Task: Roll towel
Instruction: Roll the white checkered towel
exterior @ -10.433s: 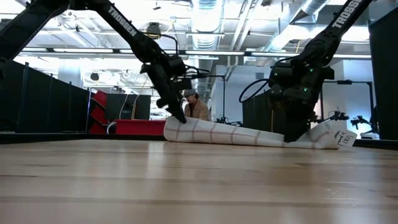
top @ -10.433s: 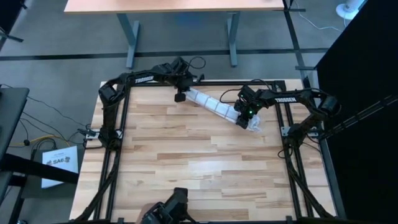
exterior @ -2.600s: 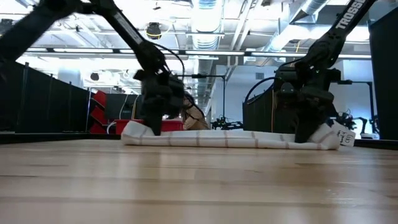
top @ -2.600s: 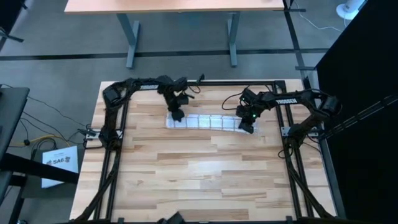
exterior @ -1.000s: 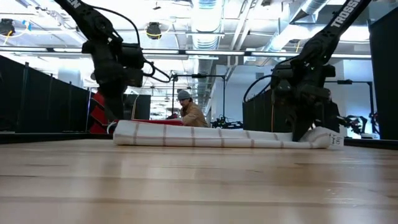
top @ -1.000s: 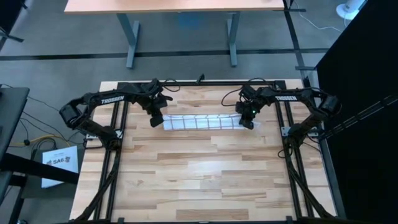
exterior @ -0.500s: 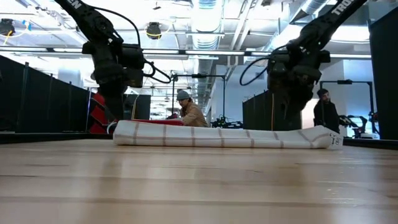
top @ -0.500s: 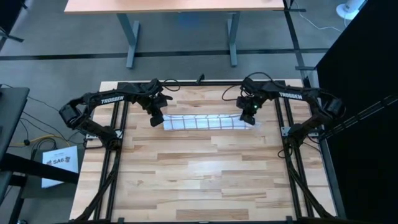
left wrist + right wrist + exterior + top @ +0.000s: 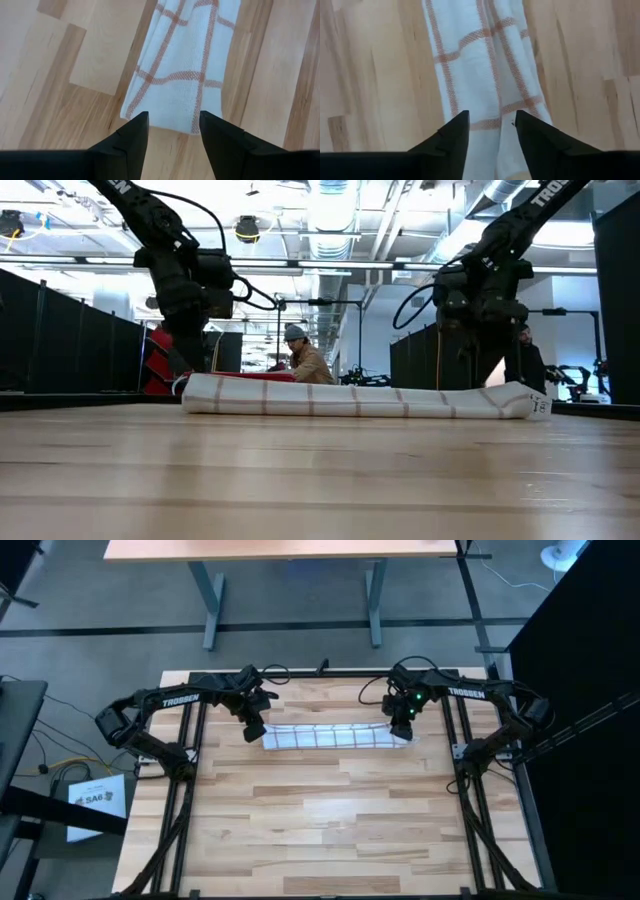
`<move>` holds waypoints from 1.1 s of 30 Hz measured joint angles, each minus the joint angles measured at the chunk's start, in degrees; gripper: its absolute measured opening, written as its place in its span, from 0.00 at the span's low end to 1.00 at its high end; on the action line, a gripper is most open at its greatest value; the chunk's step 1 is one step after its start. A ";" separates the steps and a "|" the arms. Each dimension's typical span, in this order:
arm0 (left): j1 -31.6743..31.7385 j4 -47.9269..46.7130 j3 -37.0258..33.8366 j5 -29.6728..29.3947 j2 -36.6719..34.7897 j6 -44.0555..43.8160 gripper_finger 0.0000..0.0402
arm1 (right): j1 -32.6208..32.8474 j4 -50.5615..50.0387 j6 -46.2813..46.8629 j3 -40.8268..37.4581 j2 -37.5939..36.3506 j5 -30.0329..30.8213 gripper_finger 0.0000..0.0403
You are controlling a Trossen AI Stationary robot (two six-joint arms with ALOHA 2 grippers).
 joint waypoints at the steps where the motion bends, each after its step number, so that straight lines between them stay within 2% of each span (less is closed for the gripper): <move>1: 0.00 0.11 0.00 0.00 0.00 -0.03 0.40 | -0.11 -0.13 -0.01 -0.02 0.00 0.05 0.40; 4: 0.00 0.75 0.02 0.07 -0.02 -0.16 0.40 | -0.48 -0.08 -0.01 -0.02 0.00 0.22 0.42; 7: -0.69 1.50 0.04 3.05 -0.02 -0.85 0.40 | -0.50 -0.02 -0.01 -0.02 0.00 0.28 0.42; 13: -6.30 2.96 0.09 3.51 1.01 1.62 0.40 | -0.50 0.15 0.50 -0.02 0.00 1.55 0.40; 15: -7.71 6.44 0.13 2.00 0.90 1.46 0.40 | -0.64 0.23 0.89 -0.02 0.00 1.63 0.39; 19: -9.33 7.39 0.11 -4.87 3.44 3.36 0.40 | -0.80 0.23 1.35 -0.02 0.00 1.66 0.39; 26: -9.89 8.62 0.26 -4.98 13.59 2.79 0.40 | -0.80 0.17 2.63 -0.07 0.02 1.66 0.39; 33: -9.81 10.17 0.26 -4.83 13.62 2.69 0.40 | -0.15 -2.31 1.25 -0.07 0.02 1.41 0.39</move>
